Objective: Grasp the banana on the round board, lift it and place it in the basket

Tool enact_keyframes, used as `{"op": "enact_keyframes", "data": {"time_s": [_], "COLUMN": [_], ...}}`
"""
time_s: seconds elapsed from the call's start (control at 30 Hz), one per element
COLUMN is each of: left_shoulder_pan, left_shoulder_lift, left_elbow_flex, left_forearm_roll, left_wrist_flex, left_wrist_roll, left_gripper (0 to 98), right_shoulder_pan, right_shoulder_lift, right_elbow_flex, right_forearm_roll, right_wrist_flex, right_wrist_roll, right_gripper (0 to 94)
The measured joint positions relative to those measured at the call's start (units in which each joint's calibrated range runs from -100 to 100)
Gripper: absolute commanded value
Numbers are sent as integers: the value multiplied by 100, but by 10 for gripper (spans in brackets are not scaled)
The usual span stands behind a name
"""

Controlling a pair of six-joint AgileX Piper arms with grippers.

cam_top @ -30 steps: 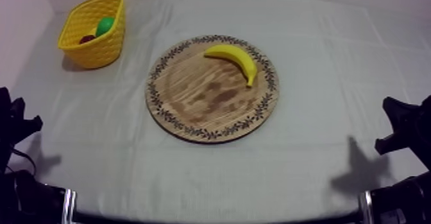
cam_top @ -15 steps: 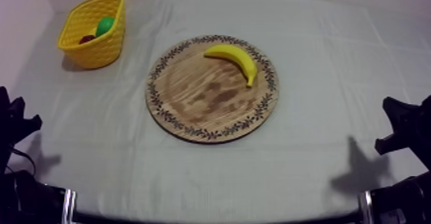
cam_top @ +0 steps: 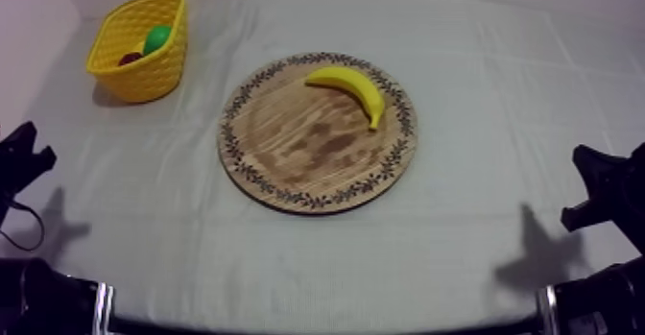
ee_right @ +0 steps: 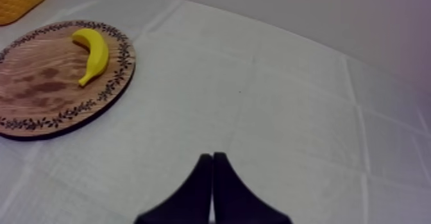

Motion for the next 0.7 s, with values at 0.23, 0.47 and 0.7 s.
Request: {"op": "enact_keyframes", "data": {"time_s": [0.23, 0.47, 0.7], "left_shoulder_pan": [178, 330, 645], "left_shoulder_lift": [1133, 2321, 3179], "left_elbow_flex": [-1007, -2138, -3285], "left_forearm_roll": [-100, -120, -120], "left_wrist_flex": [-51, 52, 657], "left_wrist_roll": [238, 74, -89], "left_gripper": [0, 0, 0], "right_shoulder_pan": [0, 0, 0], "right_shoulder_lift": [0, 0, 0], "right_elbow_flex": [0, 0, 0], "right_forearm_roll": [0, 0, 0], "right_wrist_flex": [0, 0, 0], "right_wrist_roll": [0, 0, 0], "right_gripper": [3, 3, 3]}}
